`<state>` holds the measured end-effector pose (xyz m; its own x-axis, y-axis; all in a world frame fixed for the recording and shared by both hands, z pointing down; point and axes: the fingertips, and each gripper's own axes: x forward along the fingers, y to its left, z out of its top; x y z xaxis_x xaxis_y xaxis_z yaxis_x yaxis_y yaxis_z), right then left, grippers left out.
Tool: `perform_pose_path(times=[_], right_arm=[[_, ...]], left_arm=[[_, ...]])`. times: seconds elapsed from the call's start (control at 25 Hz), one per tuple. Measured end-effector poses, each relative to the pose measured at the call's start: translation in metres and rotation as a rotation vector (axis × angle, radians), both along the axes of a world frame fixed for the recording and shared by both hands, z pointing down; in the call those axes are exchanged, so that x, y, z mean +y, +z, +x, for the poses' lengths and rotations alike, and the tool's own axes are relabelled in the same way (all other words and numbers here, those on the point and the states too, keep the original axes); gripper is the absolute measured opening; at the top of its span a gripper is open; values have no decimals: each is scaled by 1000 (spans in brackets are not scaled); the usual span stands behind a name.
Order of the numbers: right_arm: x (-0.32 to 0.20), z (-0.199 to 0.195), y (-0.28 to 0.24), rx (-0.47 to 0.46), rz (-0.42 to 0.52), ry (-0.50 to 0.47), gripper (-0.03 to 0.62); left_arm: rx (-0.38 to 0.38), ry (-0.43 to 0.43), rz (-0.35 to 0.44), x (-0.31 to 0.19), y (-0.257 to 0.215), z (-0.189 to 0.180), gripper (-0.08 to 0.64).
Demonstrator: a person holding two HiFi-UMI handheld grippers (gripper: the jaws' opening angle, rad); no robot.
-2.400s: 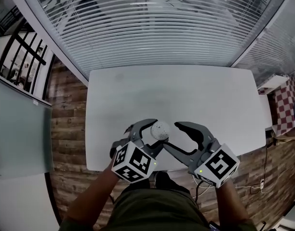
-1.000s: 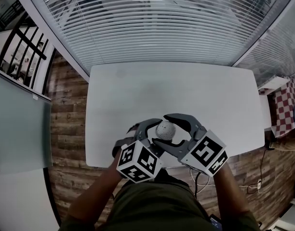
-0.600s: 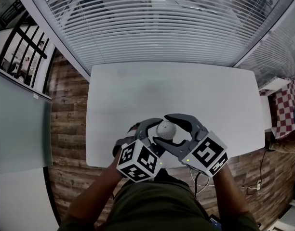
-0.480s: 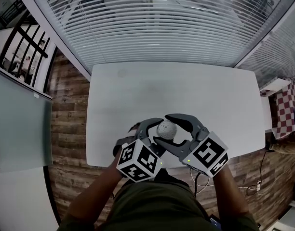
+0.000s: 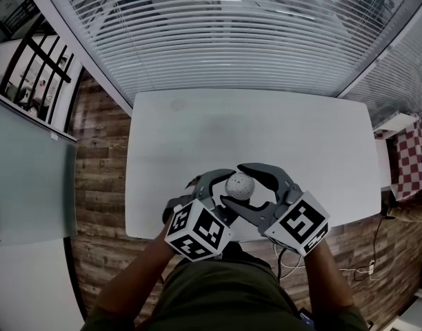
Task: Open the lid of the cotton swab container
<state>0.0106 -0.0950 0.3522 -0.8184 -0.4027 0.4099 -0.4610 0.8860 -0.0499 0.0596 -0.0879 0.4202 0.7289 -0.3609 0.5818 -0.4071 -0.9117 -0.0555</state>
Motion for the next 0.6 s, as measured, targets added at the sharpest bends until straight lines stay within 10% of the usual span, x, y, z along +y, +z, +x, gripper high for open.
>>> perform_pose_path(times=[0.6], right_arm=[[-4,7,-10,-122,-25,67,279]], left_arm=[[51,18,1,0,-10,1,267]])
